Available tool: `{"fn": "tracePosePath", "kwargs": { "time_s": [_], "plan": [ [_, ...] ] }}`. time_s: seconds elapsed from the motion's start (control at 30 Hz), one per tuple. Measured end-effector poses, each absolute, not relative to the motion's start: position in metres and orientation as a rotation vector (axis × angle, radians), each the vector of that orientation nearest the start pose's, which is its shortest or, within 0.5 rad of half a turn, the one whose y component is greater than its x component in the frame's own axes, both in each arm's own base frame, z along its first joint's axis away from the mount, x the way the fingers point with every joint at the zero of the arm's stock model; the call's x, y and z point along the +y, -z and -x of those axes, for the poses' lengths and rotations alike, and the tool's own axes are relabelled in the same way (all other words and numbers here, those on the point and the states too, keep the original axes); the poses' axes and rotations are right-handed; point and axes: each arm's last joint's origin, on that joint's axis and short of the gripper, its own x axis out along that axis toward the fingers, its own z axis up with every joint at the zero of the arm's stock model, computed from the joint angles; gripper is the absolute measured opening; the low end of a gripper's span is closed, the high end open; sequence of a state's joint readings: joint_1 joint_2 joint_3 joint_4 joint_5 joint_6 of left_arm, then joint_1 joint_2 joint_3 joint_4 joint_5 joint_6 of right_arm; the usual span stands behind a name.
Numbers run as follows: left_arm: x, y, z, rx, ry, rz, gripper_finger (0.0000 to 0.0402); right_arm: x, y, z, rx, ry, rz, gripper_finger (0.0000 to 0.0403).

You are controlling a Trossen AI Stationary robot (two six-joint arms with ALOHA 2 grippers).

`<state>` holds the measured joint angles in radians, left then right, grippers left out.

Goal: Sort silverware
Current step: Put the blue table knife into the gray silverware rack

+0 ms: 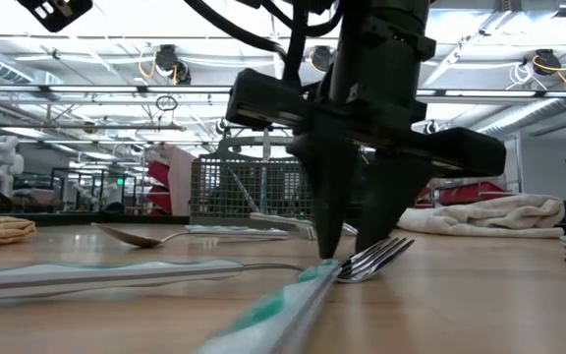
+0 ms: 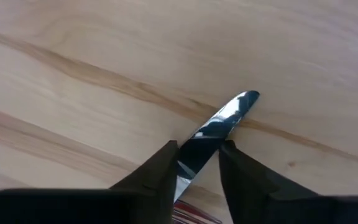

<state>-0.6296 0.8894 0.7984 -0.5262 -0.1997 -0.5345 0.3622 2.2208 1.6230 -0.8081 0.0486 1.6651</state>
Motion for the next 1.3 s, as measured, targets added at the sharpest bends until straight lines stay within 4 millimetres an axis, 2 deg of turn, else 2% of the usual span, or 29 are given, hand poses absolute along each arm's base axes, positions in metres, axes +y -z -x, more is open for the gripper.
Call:
{"fn": "tracePosePath", "kwargs": {
  "time_s": [0.33,0.7,0.93,1.13,1.3],
  "plan": [
    [-0.102,-0.284,-0.15,0.676,0.245,0.252,0.0212,0.15,-0.13,-0.406,1.183,0.867,-1.046,0.0007],
    [-0.101,-0.283,-0.149,0.68,0.235,0.224,0.0212,0.135,-0.139,-0.417,1.169,0.808,-0.967,0.0001],
    [-0.1,-0.284,-0.15,0.655,0.182,0.21,0.0212,0.12,-0.156,-0.425,1.164,0.816,-0.854,0.0001],
    [-0.098,-0.284,-0.151,0.627,0.12,0.195,0.0212,0.116,-0.175,-0.43,1.181,0.781,-0.776,0.0001],
    [-0.098,-0.284,-0.151,0.627,0.119,0.196,0.0212,0.125,-0.194,-0.434,1.304,0.574,-0.789,0.0017]
  ]
}}
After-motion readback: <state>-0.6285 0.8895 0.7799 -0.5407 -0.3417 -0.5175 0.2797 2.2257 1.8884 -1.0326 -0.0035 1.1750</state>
